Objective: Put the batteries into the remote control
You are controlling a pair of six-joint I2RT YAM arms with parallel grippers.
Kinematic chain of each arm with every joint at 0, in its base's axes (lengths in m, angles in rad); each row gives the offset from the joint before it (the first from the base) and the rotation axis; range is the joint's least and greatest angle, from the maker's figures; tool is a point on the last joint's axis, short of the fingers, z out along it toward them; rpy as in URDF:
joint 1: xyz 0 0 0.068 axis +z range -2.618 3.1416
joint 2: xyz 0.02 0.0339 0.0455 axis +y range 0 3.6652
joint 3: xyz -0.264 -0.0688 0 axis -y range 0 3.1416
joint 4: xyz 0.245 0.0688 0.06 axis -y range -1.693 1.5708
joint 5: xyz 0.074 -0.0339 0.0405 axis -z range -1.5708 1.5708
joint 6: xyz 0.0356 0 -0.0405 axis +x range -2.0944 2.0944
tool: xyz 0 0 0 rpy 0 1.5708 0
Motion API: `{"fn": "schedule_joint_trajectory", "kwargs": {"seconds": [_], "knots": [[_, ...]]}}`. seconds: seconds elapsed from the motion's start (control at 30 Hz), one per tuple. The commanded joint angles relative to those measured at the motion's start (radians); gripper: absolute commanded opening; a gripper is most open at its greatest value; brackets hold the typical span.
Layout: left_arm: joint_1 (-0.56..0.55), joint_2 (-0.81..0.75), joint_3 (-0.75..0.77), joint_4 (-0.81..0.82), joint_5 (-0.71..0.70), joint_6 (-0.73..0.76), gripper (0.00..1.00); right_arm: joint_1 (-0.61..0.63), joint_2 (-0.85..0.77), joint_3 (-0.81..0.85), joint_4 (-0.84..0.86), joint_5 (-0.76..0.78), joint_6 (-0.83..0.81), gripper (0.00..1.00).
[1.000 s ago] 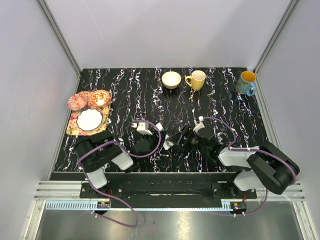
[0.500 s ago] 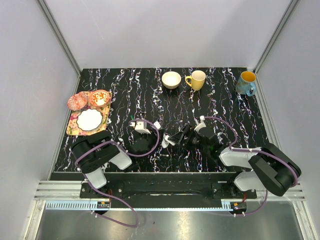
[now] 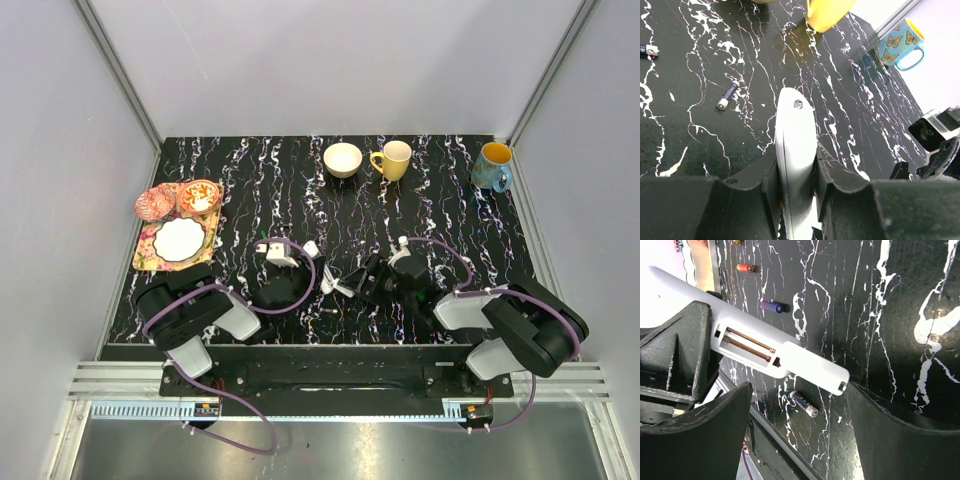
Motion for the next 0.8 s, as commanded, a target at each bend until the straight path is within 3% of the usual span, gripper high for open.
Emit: {"fn": "schedule_joint_trajectory", "kwargs": {"seconds": [0.0,0.2,0.33,0.43,0.53,0.63,0.77], "knots": [[0.01,-0.053,-0.011,0.064,-0.04,0.026,0.0,-0.014,-0.011,-0.012,0.051,0.0,-0.015,0.82],[0.036,-0.175,-0.034,-0.006,-0.08,0.061,0.0,-0.02,-0.117,-0.003,-0.077,0.023,-0.049,0.85],[0.053,-0.313,-0.04,-0.101,-0.098,0.098,0.0,-0.036,-0.216,0.043,-0.277,0.046,-0.105,0.88],[0.058,-0.472,-0.01,-0.283,-0.12,0.089,0.0,-0.039,-0.301,0.121,-0.436,0.081,-0.199,0.87],[0.07,-0.606,0.089,-0.766,-0.126,0.022,0.0,-0.036,-0.307,0.255,-0.585,0.107,-0.314,0.86],[0.105,-0.759,0.144,-1.028,-0.074,-0.035,0.0,-0.036,-0.244,0.39,-0.663,0.112,-0.403,0.85],[0.225,-1.018,0.125,-1.19,0.121,-0.124,0.0,-0.022,-0.091,0.546,-0.767,0.118,-0.467,0.83]]}}
